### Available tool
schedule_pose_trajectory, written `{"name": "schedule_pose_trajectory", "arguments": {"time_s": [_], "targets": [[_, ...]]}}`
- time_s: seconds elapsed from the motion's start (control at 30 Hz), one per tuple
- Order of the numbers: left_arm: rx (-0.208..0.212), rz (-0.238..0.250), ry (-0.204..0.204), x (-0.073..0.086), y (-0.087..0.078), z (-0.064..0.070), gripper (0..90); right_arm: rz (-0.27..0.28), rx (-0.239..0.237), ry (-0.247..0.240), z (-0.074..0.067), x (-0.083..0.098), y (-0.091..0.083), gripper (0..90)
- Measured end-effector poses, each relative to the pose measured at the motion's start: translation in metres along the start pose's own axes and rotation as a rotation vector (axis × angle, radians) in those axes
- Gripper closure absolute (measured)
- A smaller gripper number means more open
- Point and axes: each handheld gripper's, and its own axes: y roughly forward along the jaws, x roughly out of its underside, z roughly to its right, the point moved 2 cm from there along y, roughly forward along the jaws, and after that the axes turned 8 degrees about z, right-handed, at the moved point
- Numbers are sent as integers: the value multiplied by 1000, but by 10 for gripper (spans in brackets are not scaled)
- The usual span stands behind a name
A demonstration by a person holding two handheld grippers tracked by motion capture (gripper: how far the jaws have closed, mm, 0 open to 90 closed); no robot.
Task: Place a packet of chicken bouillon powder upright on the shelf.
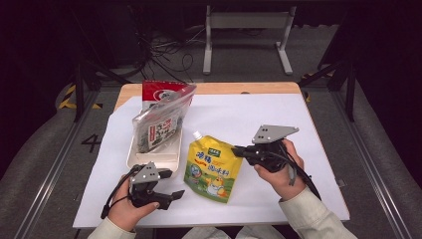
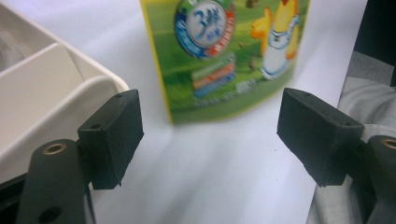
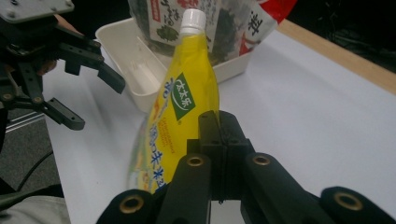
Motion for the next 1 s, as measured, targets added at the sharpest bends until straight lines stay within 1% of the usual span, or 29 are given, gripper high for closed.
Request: {"name": "schedule_pose_trajectory", "arguments": {"time_s": [0.13, 0.27, 0.37, 0.43, 0.47, 0.6, 0.7, 0.73, 0.77, 0.87, 1.0], "targets": [[1, 15, 16, -2, 0, 1, 223, 24, -8, -35, -7, -8, -9, 900], [-2, 33, 17, -4, 0, 2, 222, 24, -4, -76, -12, -12, -15, 900], [-5, 48, 21, -6, 0, 2, 223, 34, -9, -84, -13, -15, -20, 900], [-4, 43, 15, -8, 1, 2, 222, 42, -13, -93, -13, -17, -24, 900], [-3, 38, 19, -9, 1, 2, 222, 43, -11, -95, -14, -17, -26, 900], [-6, 24, 23, -10, 2, 3, 215, 49, -41, -103, -19, -22, -32, 900], [-3, 26, 29, -10, 0, 4, 213, 52, -62, -124, -24, -25, -36, 900], [2, 36, 42, -11, -1, 5, 215, 54, -68, -130, -26, -26, -37, 900], [6, 42, 47, -11, -2, 6, 218, 55, -73, -135, -28, -27, -38, 900], [9, 47, 56, -13, -5, 9, 218, 55, -80, -144, -31, -29, -39, 900], [14, 74, 67, -17, -6, 10, 214, 58, -104, -166, -39, -32, -43, 900]]}}
